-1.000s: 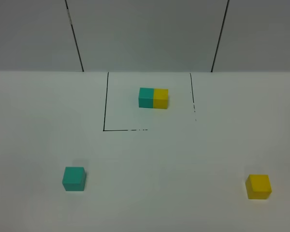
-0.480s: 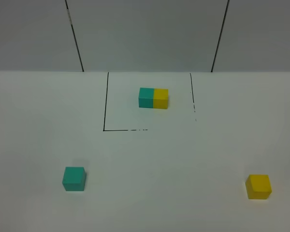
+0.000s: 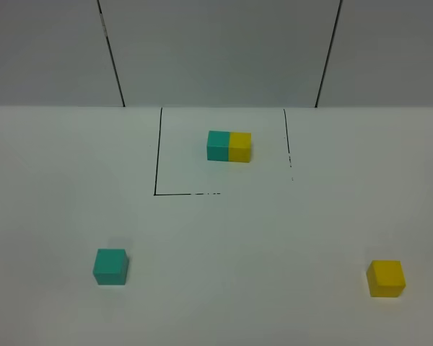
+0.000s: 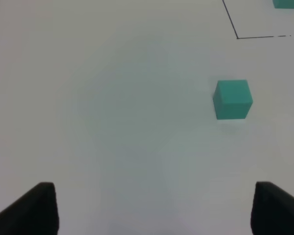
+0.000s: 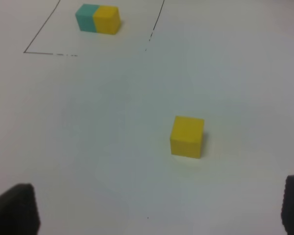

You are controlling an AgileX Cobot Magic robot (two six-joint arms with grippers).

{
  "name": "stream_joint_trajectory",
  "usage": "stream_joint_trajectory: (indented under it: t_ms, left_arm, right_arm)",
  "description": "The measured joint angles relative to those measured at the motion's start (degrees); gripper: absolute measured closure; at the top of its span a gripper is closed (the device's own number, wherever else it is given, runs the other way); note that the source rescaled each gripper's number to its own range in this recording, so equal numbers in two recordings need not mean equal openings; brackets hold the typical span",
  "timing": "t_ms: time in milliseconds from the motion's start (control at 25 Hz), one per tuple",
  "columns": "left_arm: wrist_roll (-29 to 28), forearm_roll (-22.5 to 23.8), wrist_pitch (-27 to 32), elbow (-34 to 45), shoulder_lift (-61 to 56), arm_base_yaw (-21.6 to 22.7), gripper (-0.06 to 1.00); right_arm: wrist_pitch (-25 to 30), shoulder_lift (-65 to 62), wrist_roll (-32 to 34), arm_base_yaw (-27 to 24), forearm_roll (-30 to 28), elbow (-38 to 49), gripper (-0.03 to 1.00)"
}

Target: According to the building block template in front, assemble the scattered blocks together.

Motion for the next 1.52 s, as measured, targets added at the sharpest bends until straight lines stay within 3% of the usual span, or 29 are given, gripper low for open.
stream_joint_trajectory:
  t_ms: [400,680,1120,1520]
  left_arm:
    - [0.0,0.0,0.0,0.0,0.7,0.0,-0.06]
    - [0.0,0.0,-0.6,-0.6,7.7,0.0,-0.06]
    - [0.0,-0.2,-5.9,-13.7,37.2,0.0,-0.06]
    - [4.4,-7.6,-10.4,-20.5,64.9,-0.6,-0.06]
  right_arm:
    - [0.0,0.0,0.0,0.0,0.0,0.0,-0.03]
    - [0.0,0.0,0.0,0.0,0.0,0.0,-0.03]
    - [-0.1,0.0,0.0,0.0,0.0,0.0,-0.03]
    - [-0.1,0.0,0.0,0.0,0.0,0.0,-0.03]
